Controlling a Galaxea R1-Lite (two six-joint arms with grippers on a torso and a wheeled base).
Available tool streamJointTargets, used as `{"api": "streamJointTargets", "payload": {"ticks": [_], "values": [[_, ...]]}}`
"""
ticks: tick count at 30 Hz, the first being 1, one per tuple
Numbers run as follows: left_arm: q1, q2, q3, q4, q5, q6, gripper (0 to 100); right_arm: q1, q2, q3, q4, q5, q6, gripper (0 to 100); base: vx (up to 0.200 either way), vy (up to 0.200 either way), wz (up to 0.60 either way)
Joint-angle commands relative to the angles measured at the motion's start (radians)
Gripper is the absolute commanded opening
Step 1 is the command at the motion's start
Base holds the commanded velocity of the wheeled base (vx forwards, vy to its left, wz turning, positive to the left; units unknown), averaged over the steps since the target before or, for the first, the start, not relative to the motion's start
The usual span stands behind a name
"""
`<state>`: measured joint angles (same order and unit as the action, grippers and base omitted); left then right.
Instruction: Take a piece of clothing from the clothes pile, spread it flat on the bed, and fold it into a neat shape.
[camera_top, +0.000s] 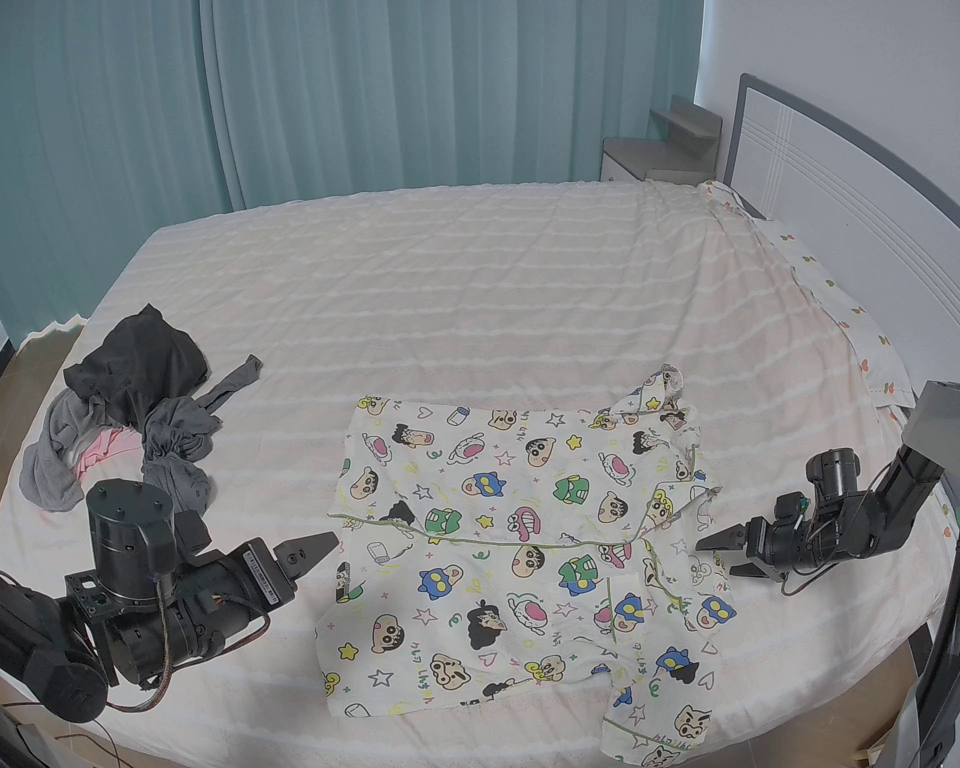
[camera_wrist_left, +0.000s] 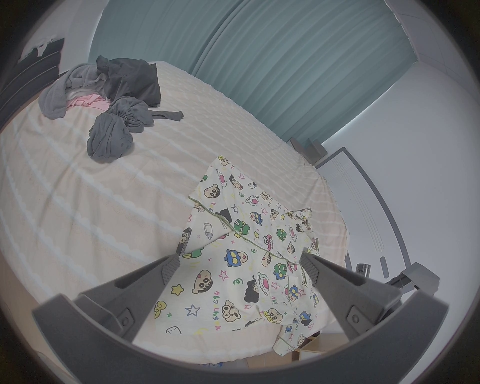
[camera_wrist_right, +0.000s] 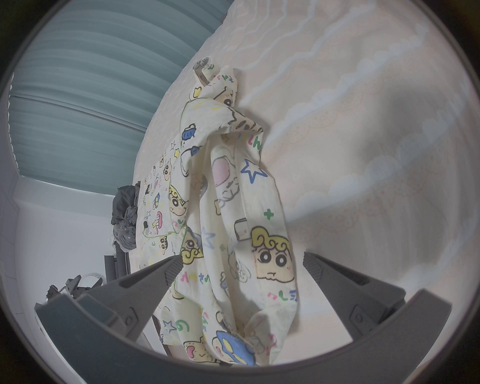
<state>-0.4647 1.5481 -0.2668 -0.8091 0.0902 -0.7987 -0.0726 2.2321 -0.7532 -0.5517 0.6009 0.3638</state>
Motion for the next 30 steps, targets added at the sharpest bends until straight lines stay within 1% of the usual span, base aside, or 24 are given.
{"api": "streamJointTargets", "payload": {"ticks": [1, 10, 14, 15, 21, 30], "values": [[0.0, 0.003, 0.0, -0.001, 0.0, 0.0, 100, 0.016, 0.032, -0.021, -0.001, -0.006, 0.0, 100, 0.0, 0.0, 0.0], [0.0, 0.004, 0.0, -0.001, 0.0, 0.0, 100, 0.048, 0.041, -0.06, -0.001, -0.01, 0.017, 100, 0.0, 0.0, 0.0], [0.0, 0.004, 0.0, -0.001, 0.0, 0.0, 100, 0.05, 0.047, -0.066, -0.001, -0.029, 0.03, 100, 0.0, 0.0, 0.0], [0.0, 0.004, 0.0, -0.001, 0.0, 0.0, 100, 0.05, 0.049, -0.069, -0.001, -0.038, 0.038, 0, 0.0, 0.0, 0.0], [0.0, 0.004, 0.0, -0.001, 0.0, 0.0, 100, 0.042, 0.041, -0.06, -0.001, -0.073, 0.049, 0, 0.0, 0.0, 0.0], [0.0, 0.0, 0.0, -0.002, 0.0, 0.0, 100, 0.011, 0.003, -0.011, -0.002, -0.073, 0.052, 0, 0.0, 0.0, 0.0]]}}
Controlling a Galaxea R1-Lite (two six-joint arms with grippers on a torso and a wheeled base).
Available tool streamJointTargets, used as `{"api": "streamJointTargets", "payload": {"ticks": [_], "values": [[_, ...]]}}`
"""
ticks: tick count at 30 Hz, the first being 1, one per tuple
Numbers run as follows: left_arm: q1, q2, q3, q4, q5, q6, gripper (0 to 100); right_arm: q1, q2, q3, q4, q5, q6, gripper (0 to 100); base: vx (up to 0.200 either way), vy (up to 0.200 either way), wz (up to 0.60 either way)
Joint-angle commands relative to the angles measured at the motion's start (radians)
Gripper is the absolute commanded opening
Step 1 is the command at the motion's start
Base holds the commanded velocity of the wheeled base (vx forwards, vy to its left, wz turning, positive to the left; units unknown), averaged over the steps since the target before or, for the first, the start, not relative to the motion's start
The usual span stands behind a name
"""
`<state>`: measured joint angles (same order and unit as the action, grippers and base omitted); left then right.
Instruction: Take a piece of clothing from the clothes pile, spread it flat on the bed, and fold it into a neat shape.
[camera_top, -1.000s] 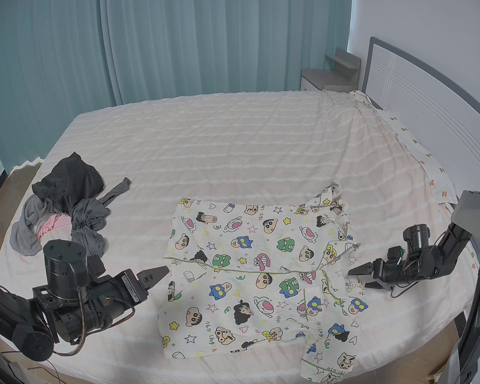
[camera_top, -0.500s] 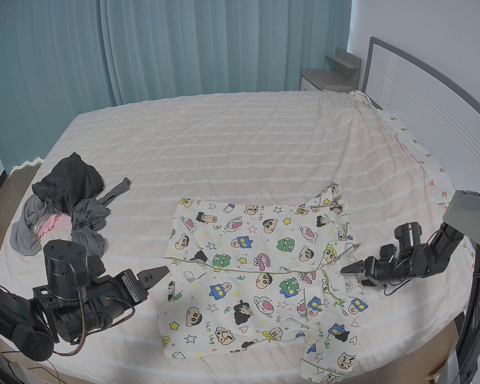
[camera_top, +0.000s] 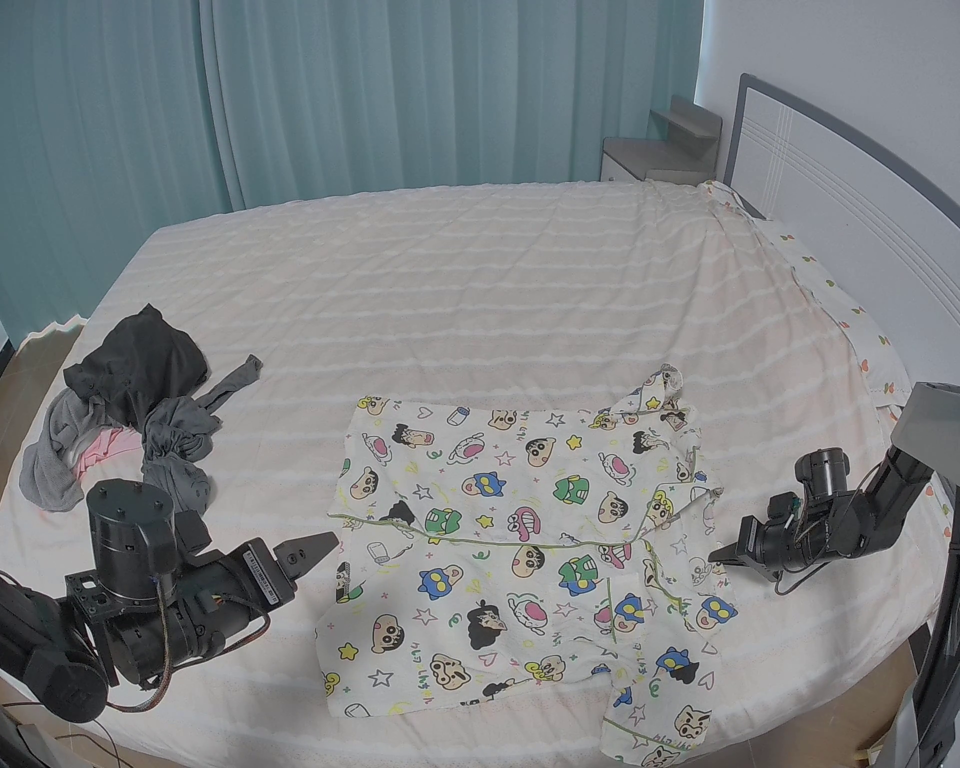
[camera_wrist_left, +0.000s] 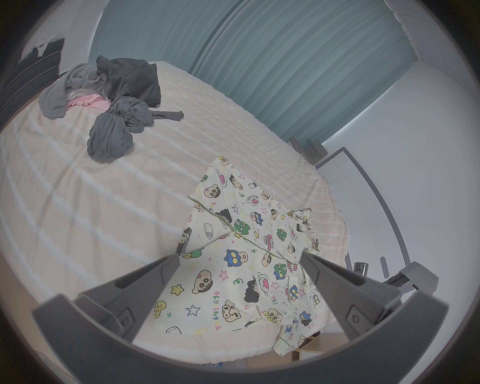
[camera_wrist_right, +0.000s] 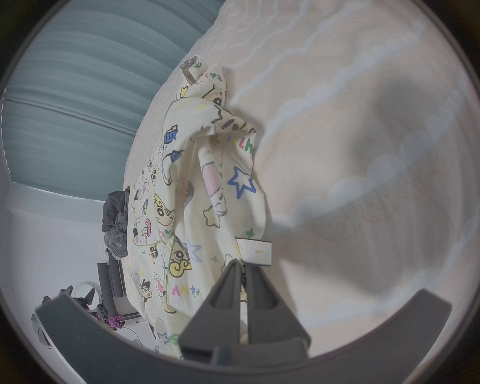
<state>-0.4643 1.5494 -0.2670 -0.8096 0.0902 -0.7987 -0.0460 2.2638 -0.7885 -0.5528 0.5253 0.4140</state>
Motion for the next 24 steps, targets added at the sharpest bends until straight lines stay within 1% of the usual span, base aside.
{"api": "streamJointTargets", "payload": {"ticks": [1, 5, 11, 13, 16, 19, 22, 23, 24], "values": [[-0.001, -0.002, 0.0, 0.0, 0.0, 0.0, 100, -0.022, -0.036, 0.032, -0.001, 0.004, 0.002, 0, 0.0, 0.0, 0.0], [-0.001, -0.002, 0.0, 0.0, 0.0, 0.0, 100, -0.052, -0.087, 0.081, -0.03, 0.007, 0.005, 0, 0.0, 0.0, 0.0], [-0.001, -0.002, 0.0, 0.0, 0.0, 0.0, 100, -0.104, -0.113, 0.164, -0.165, -0.002, -0.006, 0, 0.0, 0.0, 0.0], [-0.001, -0.002, 0.0, 0.0, 0.0, 0.0, 100, -0.121, -0.106, 0.175, -0.193, -0.021, -0.008, 0, 0.0, 0.0, 0.0], [-0.001, 0.0, 0.0, 0.001, 0.0, 0.0, 100, -0.138, -0.102, 0.173, -0.194, -0.056, -0.011, 0, 0.0, 0.0, 0.0], [-0.001, -0.002, 0.0, 0.001, 0.0, 0.0, 100, -0.149, -0.101, 0.172, -0.196, -0.065, -0.024, 0, 0.0, 0.0, 0.0], [-0.001, 0.0, 0.0, 0.001, 0.0, 0.0, 100, -0.152, -0.101, 0.17, -0.196, -0.094, -0.04, 0, 0.0, 0.0, 0.0], [-0.001, 0.0, 0.0, 0.001, 0.0, 0.0, 100, -0.152, -0.101, 0.17, -0.196, -0.094, -0.04, 0, 0.0, 0.0, 0.0], [-0.001, -0.002, 0.0, 0.001, 0.0, 0.0, 100, -0.152, -0.096, 0.167, -0.196, -0.125, -0.05, 0, 0.0, 0.0, 0.0]]}}
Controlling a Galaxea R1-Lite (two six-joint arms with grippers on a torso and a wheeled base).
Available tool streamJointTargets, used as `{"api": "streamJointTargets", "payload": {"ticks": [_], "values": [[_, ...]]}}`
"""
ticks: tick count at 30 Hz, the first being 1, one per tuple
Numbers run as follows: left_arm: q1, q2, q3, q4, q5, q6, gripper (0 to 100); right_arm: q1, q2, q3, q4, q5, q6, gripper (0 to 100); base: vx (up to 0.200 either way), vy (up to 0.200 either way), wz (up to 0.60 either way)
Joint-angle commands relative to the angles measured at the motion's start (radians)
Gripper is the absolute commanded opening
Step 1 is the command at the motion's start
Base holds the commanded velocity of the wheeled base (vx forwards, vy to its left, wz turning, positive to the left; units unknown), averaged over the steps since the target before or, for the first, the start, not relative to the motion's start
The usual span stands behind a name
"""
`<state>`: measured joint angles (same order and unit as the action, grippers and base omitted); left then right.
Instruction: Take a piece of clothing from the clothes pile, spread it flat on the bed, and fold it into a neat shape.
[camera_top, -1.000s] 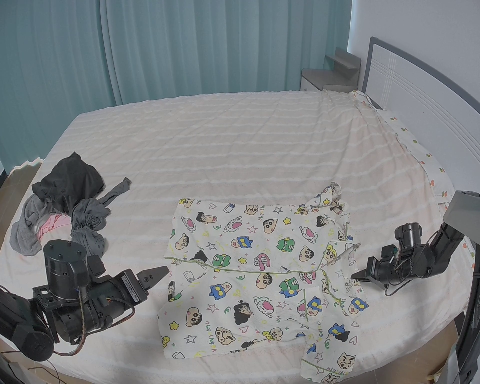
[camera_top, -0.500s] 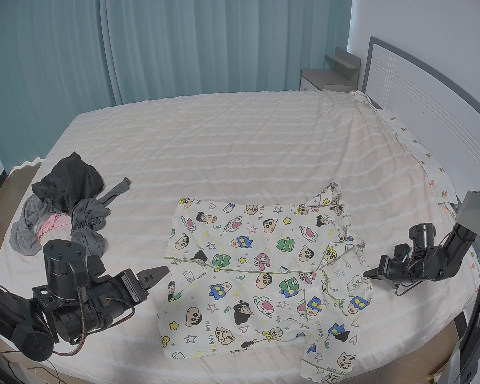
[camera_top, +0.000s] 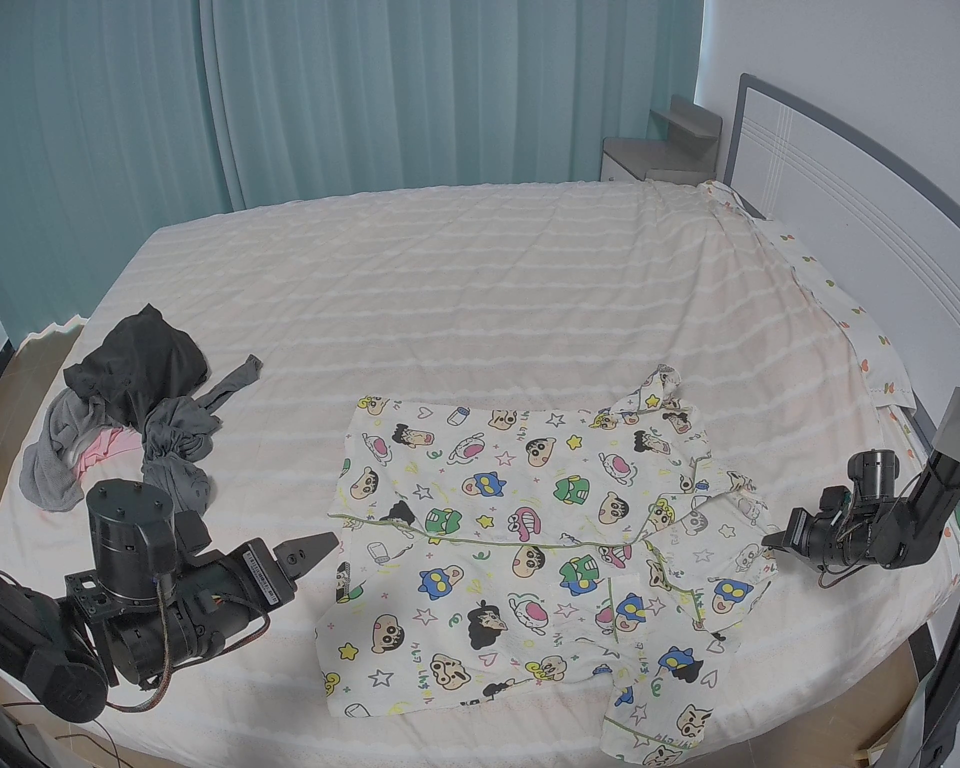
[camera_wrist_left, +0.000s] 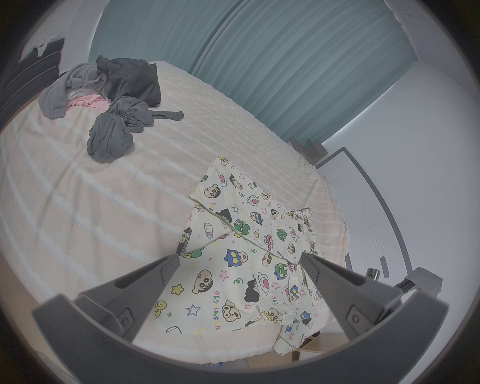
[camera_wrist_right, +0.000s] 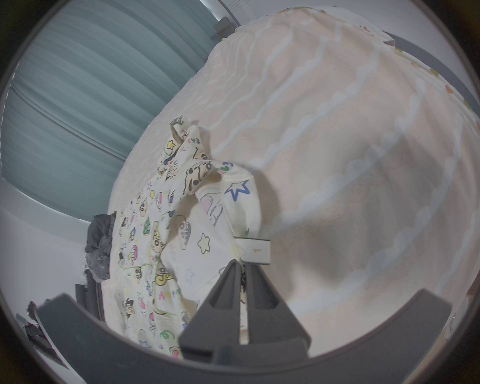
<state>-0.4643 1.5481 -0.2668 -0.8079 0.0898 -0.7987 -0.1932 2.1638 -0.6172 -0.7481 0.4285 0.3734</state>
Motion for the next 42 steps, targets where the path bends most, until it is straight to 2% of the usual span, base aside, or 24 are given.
{"api": "streamJointTargets", "payload": {"ticks": [1, 8, 9, 20, 23, 26, 32, 33, 42], "values": [[-0.001, 0.0, 0.0, -0.001, 0.001, 0.0, 100, -0.006, 0.007, -0.002, 0.0, -0.034, -0.014, 0, 0.0, 0.0, 0.0], [-0.001, 0.001, 0.0, -0.001, 0.001, 0.0, 100, -0.023, 0.007, -0.004, 0.0, -0.04, -0.028, 0, 0.0, 0.0, 0.0], [-0.001, 0.001, 0.0, -0.001, 0.001, 0.0, 100, -0.023, 0.007, -0.004, 0.0, -0.04, -0.028, 100, 0.0, 0.0, 0.0], [-0.001, 0.003, 0.0, 0.001, 0.001, 0.0, 100, -0.055, 0.01, -0.018, -0.007, -0.024, 0.004, 100, 0.0, 0.0, 0.0], [-0.001, 0.004, 0.0, 0.001, 0.001, 0.0, 100, -0.051, 0.017, -0.044, -0.005, -0.01, 0.108, 100, 0.0, 0.0, 0.0], [-0.001, 0.004, 0.0, 0.001, 0.001, 0.0, 100, -0.049, 0.021, -0.061, -0.005, 0.042, 0.211, 100, 0.0, 0.0, 0.0], [-0.001, 0.004, 0.0, -0.001, 0.001, 0.0, 100, -0.049, 0.059, -0.064, -0.008, 0.056, 0.231, 100, 0.0, 0.0, 0.0], [-0.001, 0.004, 0.0, -0.001, 0.001, 0.0, 100, -0.049, 0.067, -0.064, -0.01, 0.056, 0.231, 0, 0.0, 0.0, 0.0], [-0.001, 0.007, 0.0, -0.001, 0.001, 0.0, 100, -0.049, 0.114, -0.062, -0.07, 0.039, 0.228, 0, 0.0, 0.0, 0.0]]}}
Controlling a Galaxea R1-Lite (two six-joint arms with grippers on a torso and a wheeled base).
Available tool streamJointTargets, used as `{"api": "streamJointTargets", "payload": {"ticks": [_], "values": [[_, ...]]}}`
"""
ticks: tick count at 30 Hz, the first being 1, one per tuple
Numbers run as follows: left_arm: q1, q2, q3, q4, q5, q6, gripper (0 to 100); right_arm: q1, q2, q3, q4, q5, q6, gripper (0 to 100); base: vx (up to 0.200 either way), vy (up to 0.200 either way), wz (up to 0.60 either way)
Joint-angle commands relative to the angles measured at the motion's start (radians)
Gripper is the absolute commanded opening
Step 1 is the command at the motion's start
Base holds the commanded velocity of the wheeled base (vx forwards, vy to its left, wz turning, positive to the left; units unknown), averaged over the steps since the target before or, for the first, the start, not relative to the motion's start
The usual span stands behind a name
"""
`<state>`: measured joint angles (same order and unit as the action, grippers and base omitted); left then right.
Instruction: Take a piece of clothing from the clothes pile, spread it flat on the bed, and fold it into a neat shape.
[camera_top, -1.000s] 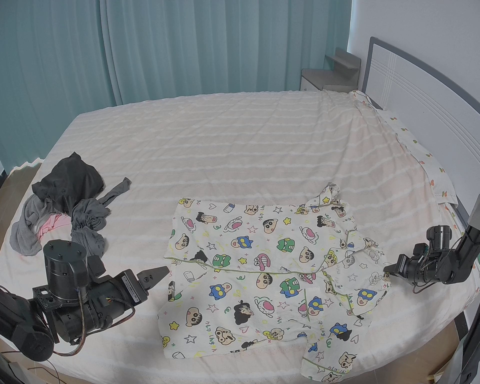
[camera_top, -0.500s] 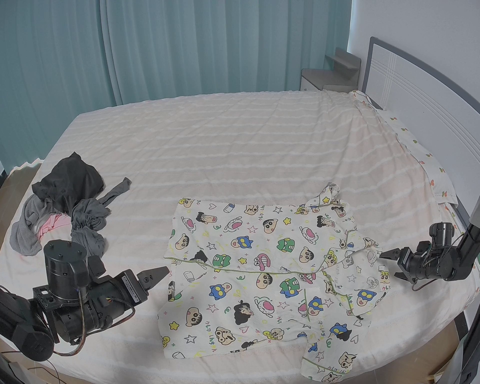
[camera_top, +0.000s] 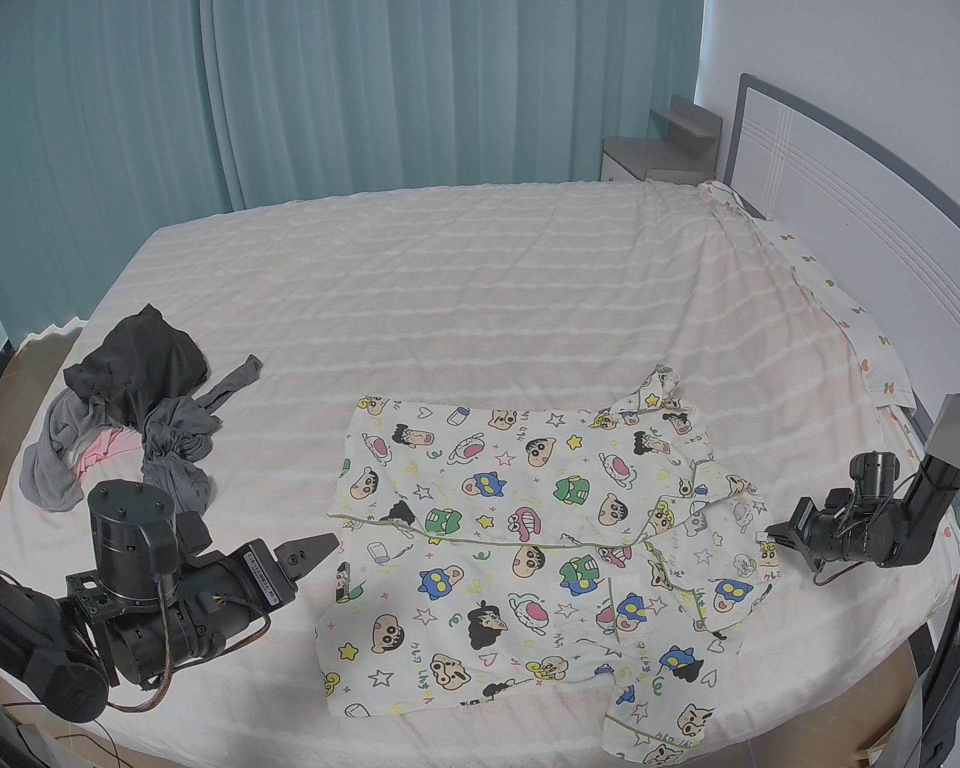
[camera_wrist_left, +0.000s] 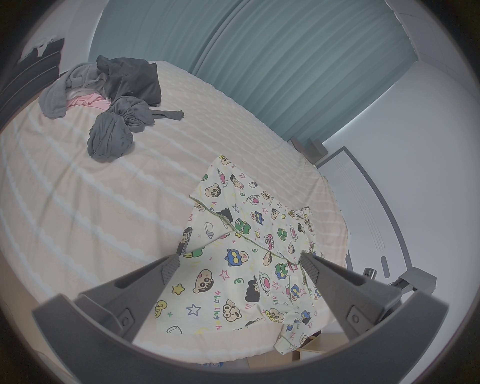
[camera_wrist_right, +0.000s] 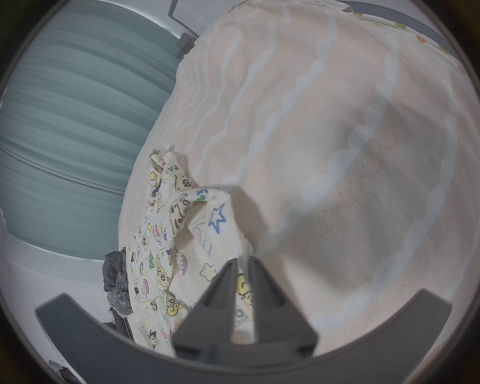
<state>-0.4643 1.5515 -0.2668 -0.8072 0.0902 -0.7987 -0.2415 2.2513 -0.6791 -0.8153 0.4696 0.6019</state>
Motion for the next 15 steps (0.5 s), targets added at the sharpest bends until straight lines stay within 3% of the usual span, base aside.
{"api": "streamJointTargets", "payload": {"ticks": [1, 15], "values": [[-0.001, 0.004, 0.0, -0.001, 0.0, 0.0, 100, -0.001, 0.025, 0.001, -0.002, -0.005, -0.001, 0, 0.0, 0.0, 0.0], [-0.001, 0.002, 0.0, -0.001, 0.002, 0.0, 100, -0.09, -0.036, 0.024, -0.1, -0.074, -0.033, 0, 0.0, 0.0, 0.0]]}}
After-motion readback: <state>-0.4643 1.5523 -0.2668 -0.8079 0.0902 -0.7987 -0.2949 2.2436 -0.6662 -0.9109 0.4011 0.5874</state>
